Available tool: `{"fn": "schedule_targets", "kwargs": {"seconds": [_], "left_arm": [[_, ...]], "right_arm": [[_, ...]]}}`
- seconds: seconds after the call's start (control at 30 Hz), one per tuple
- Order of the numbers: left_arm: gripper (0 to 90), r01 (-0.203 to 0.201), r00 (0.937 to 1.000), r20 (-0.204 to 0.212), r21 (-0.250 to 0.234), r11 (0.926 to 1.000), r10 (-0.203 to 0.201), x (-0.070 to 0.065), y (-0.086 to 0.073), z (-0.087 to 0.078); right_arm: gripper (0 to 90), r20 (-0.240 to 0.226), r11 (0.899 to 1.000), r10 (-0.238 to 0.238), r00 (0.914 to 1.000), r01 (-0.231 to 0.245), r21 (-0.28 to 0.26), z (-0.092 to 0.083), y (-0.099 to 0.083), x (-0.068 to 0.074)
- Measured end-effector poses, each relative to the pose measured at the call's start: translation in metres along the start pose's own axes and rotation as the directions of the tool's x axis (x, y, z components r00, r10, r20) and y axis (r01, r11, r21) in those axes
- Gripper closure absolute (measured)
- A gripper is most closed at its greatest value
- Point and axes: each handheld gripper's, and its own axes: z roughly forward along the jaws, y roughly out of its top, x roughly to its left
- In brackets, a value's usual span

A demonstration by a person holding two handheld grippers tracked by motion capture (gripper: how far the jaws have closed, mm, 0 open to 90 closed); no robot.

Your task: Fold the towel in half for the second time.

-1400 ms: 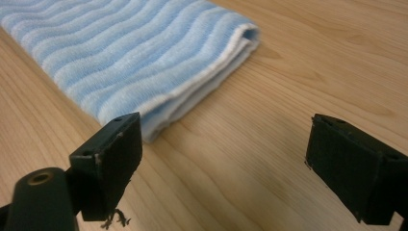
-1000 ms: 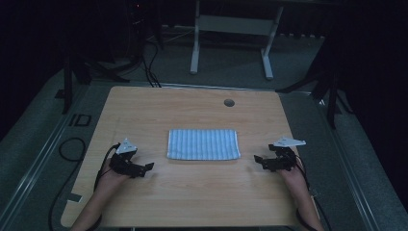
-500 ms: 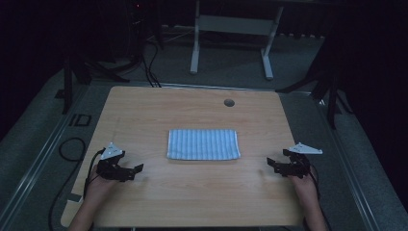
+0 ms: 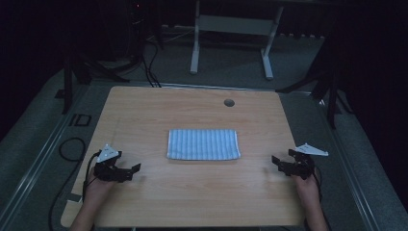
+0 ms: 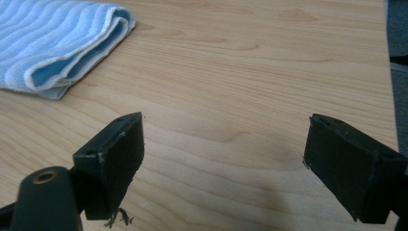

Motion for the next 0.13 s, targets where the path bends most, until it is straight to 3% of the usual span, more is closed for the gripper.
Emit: {"fn": "schedule_targets", "kwargs": {"seconds": [0.13], "left_arm": [[1.6,0.004,1.0,0.004,-0.002,1.0,-0.004,-0.0003,-0.0007,-0.0004]], "right_arm": [[13.9,0.009,1.0,-0.012,0.9999,0.012,0.011,0.0013,-0.0007,0.0009]]}}
